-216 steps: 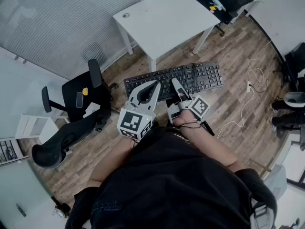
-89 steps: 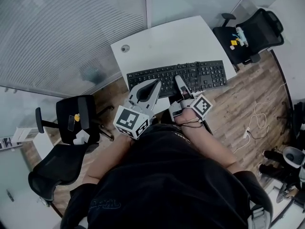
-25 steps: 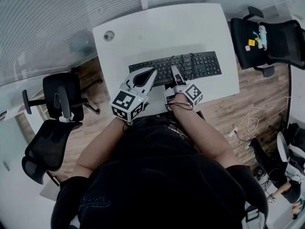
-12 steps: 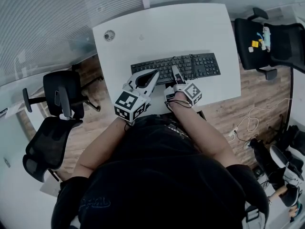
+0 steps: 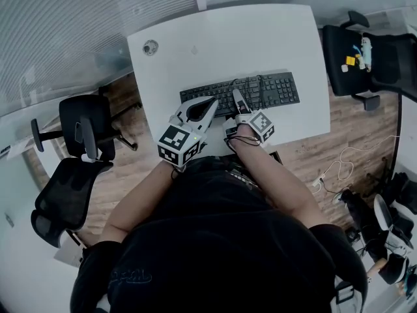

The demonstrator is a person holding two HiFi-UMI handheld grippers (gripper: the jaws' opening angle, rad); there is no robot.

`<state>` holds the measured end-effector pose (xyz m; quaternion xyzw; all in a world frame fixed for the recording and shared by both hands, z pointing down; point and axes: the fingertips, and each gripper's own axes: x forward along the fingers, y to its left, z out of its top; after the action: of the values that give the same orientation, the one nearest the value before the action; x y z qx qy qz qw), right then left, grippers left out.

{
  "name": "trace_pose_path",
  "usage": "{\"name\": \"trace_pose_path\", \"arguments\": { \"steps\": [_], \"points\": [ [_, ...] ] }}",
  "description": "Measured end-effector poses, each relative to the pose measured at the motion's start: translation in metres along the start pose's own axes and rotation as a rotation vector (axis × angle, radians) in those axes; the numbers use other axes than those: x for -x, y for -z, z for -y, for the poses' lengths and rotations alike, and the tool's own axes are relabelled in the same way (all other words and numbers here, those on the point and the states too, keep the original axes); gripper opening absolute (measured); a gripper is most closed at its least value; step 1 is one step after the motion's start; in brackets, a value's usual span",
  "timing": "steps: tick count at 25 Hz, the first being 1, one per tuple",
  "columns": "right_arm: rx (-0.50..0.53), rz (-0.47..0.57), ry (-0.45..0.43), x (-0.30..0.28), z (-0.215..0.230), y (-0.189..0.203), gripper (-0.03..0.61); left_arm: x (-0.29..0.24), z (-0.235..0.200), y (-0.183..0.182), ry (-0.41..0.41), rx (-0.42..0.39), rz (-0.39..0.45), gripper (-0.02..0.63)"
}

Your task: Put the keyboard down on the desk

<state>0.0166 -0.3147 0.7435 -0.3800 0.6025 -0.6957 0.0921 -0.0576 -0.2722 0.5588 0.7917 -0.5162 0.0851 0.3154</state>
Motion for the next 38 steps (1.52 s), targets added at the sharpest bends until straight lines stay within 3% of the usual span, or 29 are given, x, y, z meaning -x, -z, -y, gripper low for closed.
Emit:
{"name": "trace_pose_path", "arguments": {
  "steps": [9, 12, 20, 24, 38],
  "points": [
    [0.010, -0.061, -0.027, -0.005, -0.016, 0.009, 0.266, 0.003, 0.000, 0.001, 0.006, 0.010, 0.008, 0.015],
    [0.052, -0.096, 0.009, -0.005, -0.016, 0.016, 0.319, 0.006, 0.001, 0.001, 0.012, 0.006, 0.011, 0.015],
    [0.208, -0.232, 0.186, 0.002, 0.002, 0.032, 0.383, 0.018, 0.005, -0.001, 0.019, 0.002, 0.038, 0.015],
    [0.235, -0.257, 0.208, 0.010, 0.007, 0.039, 0.396, 0.027, 0.006, -0.002, 0.016, -0.001, 0.054, 0.015],
    [0.234, -0.193, 0.229, 0.044, 0.018, 0.056, 0.396, 0.060, 0.013, 0.003, 0.033, -0.024, 0.086, 0.015]
  ]
}}
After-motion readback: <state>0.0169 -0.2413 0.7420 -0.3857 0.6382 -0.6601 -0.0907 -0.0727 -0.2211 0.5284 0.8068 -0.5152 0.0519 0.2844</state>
